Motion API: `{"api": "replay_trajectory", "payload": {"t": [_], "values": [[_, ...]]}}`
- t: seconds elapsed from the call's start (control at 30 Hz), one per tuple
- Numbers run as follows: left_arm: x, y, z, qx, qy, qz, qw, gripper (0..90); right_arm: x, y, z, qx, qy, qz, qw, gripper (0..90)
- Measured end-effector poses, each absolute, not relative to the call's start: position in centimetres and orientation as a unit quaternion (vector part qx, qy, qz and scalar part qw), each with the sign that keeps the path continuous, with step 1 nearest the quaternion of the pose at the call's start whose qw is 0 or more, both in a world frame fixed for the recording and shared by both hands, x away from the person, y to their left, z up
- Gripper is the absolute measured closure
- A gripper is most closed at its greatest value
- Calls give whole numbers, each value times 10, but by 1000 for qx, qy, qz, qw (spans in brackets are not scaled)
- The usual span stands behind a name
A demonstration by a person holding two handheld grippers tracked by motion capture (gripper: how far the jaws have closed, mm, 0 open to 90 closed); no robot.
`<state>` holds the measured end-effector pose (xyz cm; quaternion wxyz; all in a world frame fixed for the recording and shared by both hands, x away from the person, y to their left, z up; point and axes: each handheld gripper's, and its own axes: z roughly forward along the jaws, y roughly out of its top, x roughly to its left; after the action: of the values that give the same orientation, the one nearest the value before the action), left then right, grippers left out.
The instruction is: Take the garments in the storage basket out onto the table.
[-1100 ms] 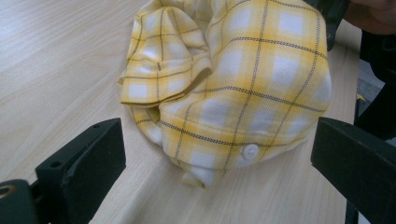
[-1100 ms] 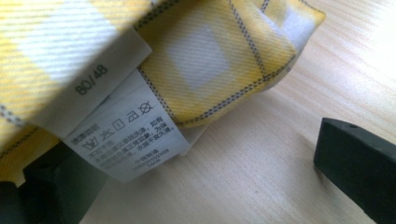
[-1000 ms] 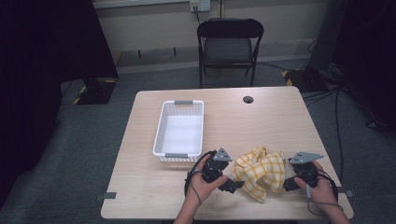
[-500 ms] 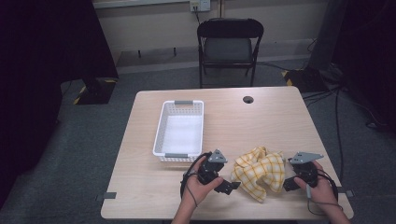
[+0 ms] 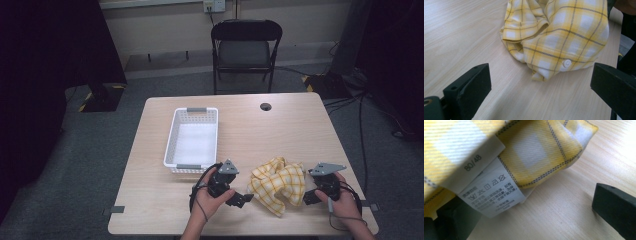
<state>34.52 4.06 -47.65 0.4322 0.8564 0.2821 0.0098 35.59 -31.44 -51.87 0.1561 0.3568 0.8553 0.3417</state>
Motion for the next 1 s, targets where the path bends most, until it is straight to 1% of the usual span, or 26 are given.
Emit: {"api": "replay_trajectory", "payload": {"t": [1.0], "values": [[345, 73, -474, 852, 303, 22, 426, 28, 356, -314, -519, 357, 855, 342, 156, 0]]}}
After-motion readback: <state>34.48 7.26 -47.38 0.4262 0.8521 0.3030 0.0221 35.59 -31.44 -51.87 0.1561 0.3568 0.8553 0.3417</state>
